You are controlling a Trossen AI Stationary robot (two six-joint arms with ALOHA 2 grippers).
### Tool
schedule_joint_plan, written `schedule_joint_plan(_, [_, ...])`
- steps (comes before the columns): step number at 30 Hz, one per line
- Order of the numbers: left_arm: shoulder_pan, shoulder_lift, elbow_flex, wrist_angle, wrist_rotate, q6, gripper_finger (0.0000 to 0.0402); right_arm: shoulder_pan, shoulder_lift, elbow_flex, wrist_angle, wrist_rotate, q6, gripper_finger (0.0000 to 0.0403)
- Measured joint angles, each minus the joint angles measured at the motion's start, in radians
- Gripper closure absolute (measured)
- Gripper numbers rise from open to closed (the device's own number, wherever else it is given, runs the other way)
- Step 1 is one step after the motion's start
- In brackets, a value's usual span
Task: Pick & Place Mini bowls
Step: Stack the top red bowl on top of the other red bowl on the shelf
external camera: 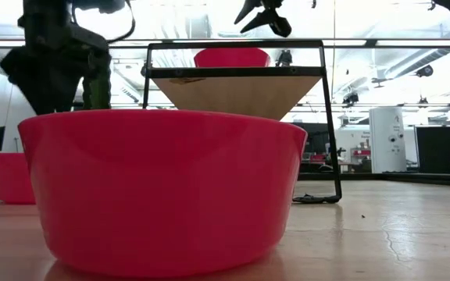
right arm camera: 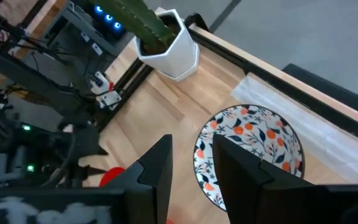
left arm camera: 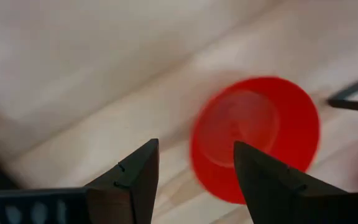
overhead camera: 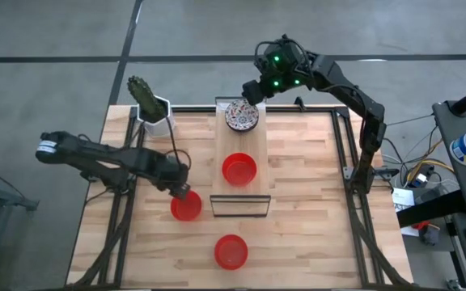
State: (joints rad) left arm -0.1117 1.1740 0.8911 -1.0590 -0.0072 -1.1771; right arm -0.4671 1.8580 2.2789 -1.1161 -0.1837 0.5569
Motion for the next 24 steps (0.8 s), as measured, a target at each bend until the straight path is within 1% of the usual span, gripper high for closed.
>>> schedule_joint_plan(2, [-0.014, 0.000, -0.036, 0.076, 0.026, -0.013, 0.0204, 0.005, 0.000, 0.002, -0.001, 0.000, -0.006, 0.0296])
schedule_joint_plan(5, [-0.032, 0.000, -0.084, 0.171, 0.034, -0.036, 0.0204, 0.015, 0.000, 0.003, -0.002, 0.000, -0.007, 0.0295])
schedule_joint_plan(12, [-0.046, 0.000, -0.167, 0.195, 0.033, -0.102, 0.0204, 0.038, 0.000, 0.002, -0.002, 0.000, -0.012, 0.0296])
schedule_joint_plan(19, [-0.051, 0.000, -0.240, 0.306, 0.036, -0.120, 0.0205, 0.040, 0.000, 0.002, -0.001, 0.000, -0.018, 0.0296])
schedule_joint_plan(22, [-0.051, 0.000, -0.272, 0.315, 0.036, -0.146, 0.0213, 0.042, 0.000, 0.002, -0.001, 0.001, -0.017, 0.0297])
schedule_joint_plan(24, [-0.051, 0.000, -0.288, 0.318, 0.036, -0.158, 0.0226, 0.045, 0.000, 0.001, -0.001, 0.000, -0.017, 0.0299])
